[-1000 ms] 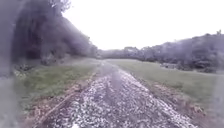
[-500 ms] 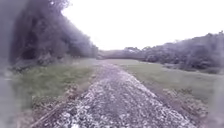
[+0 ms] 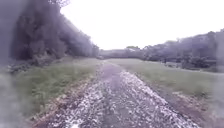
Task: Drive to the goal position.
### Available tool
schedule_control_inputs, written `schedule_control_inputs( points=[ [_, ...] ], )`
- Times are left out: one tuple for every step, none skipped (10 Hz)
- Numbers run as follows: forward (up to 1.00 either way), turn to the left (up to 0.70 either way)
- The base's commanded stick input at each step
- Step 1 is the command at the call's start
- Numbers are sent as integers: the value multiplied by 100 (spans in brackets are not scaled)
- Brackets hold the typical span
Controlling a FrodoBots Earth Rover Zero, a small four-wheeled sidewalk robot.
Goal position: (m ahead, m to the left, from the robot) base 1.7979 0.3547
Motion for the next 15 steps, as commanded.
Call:
schedule_control_inputs(
  points=[
    [70,0],
    [70,0],
    [70,0],
    [70,0],
    [70,0],
    [70,0],
    [70,0],
    [70,0],
    [70,0],
    [70,0],
    [70,0],
    [70,0],
    [70,0],
    [70,0],
    [70,0]
  ],
)
